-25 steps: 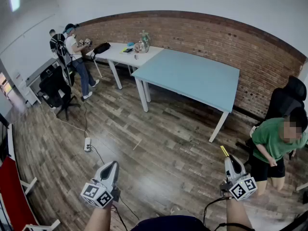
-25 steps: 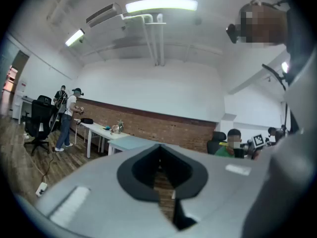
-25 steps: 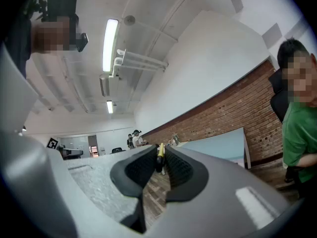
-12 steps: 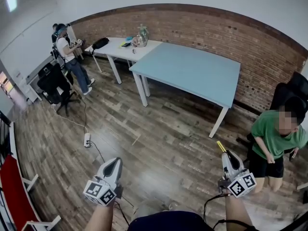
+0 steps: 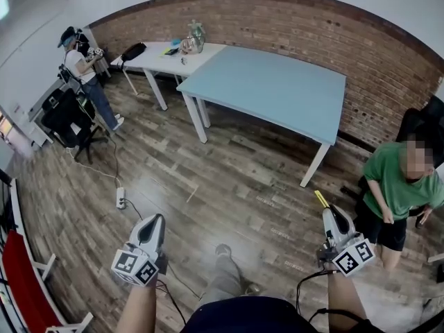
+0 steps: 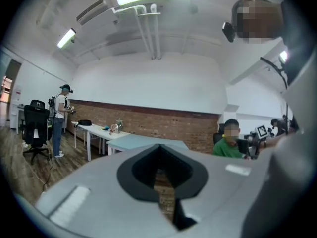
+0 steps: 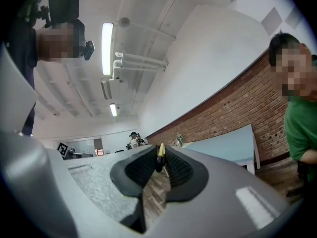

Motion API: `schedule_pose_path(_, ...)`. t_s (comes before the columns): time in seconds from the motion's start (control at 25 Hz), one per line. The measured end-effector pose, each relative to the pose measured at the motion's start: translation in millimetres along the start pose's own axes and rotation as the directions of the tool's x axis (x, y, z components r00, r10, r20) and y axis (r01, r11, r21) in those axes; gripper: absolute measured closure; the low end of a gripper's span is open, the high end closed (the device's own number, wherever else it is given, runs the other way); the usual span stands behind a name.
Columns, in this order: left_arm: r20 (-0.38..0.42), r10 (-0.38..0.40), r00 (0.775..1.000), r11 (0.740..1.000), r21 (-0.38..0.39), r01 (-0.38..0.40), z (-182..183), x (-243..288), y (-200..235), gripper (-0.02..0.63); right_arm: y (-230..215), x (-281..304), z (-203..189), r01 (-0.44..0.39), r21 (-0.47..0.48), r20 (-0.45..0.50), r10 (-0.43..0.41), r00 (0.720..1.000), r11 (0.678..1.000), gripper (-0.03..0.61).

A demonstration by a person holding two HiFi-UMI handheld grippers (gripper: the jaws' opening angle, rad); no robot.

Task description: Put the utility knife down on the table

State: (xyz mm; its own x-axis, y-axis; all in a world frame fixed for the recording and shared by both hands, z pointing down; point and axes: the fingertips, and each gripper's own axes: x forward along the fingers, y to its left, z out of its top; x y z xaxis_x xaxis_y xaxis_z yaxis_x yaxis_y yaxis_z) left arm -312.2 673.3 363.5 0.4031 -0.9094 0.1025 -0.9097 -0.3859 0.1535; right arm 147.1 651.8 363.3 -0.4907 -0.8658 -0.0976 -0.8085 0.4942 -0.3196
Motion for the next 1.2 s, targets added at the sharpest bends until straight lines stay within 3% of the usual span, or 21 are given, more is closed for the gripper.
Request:
schedule_pose_path(0.36,0.024,-0.085,0.996,0.996,0.016,0.085,23.3,104.6,47.0,0.624,-28.4,66.0,1.4,0.068,0.005,0.003,-0.068,0.998,0.998,0.527)
schedule_pose_path(0.52,0.015,-0.100,0.995,0.993,0.063,0.099,34.5,134.4,75.7,0.624,-30.6,99.6,7.8,0.098,0.035,0.016,-0.099,0.995,0.995,0.527)
schedule_pose_path(0.64,0.026,-0.127,0.992,0.989,0.077,0.124,49.1,162.2,90.9,0.623,-35.2,129.1,26.4,0.099,-0.007,0.023,-0.099,0.995,0.995,0.527)
schedule_pose_path(1.2,0.022,-0.198,0.980,0.978,0.066,0.197,69.1,236.1,198.8,0.624,-19.8,228.5,16.5,0.167,-0.027,0.097,-0.164,0.982,0.986,0.527)
